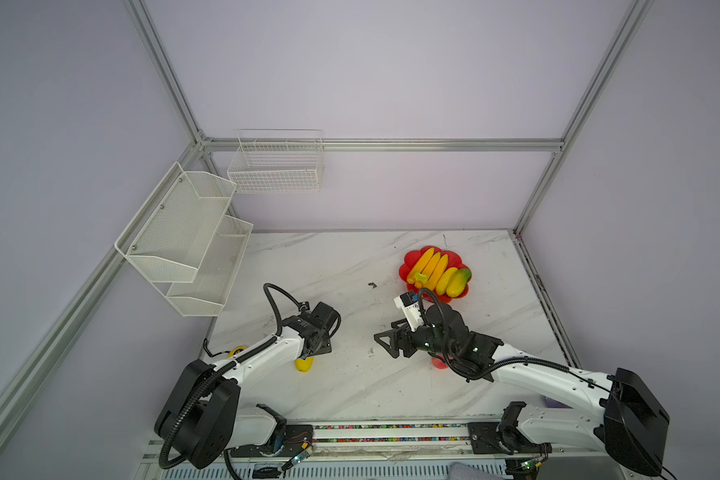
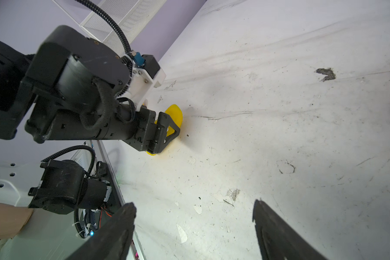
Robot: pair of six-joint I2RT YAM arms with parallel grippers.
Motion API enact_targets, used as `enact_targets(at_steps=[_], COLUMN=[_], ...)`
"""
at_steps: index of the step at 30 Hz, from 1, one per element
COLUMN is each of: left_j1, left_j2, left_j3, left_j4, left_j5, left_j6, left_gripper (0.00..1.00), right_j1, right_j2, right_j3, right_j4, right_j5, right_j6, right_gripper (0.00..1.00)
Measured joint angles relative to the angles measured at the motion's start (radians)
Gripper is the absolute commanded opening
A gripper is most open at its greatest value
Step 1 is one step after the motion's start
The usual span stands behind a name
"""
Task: Place and organize the fake fruits in the fruit bowl
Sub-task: 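Grasp the yellow mango with the left gripper while the right gripper withdraws from the bowl, then carry the yellow mango with the left gripper and lower it into the red bowl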
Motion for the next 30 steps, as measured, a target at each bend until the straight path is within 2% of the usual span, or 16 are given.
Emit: enact_targets(at_steps=[2,7,10,12,17,21,25,30], left_j1=[0.001,0.001,-0.003,-0.013,-0.091,-0.164,-0.214,-0.241], left_j2=[0.010,0.023,0.023,0.022,0.020,0.041,0.137,0.307], left_j3=[-0.002,-0.002,-0.002,-0.001,0.043,0.240,0.538,0.824], left_j4=[0.008,0.035,0.056,0.064,0.039,0.007,0.046,0.153], left_j5=[0.010,0.053,0.082,0.095,0.139,0.158,0.202,0.320], left_j6=[0.001,0.032,0.050,0.063,0.110,0.173,0.260,0.367], left_gripper=[0.78,0.49,0.44,0.41,0.38,0.37,0.37,0.37], right_j1=[0.000,0.000,-0.016,-0.066,-0.345,-0.526,-0.705,-0.770], right_j2=[0.004,0.017,-0.003,-0.040,-0.207,-0.303,-0.297,-0.216], right_j3=[0.000,0.000,0.000,-0.002,-0.033,-0.033,-0.031,-0.027], right_j4=[-0.003,-0.015,-0.040,-0.061,-0.132,-0.197,-0.220,-0.224], right_j5=[0.005,0.010,0.030,0.025,0.000,-0.043,-0.129,-0.181], right_j6=[0.001,0.011,0.032,0.051,0.082,0.082,0.077,0.072], right_gripper=[0.85,0.86,0.86,0.86,0.88,0.89,0.89,0.89])
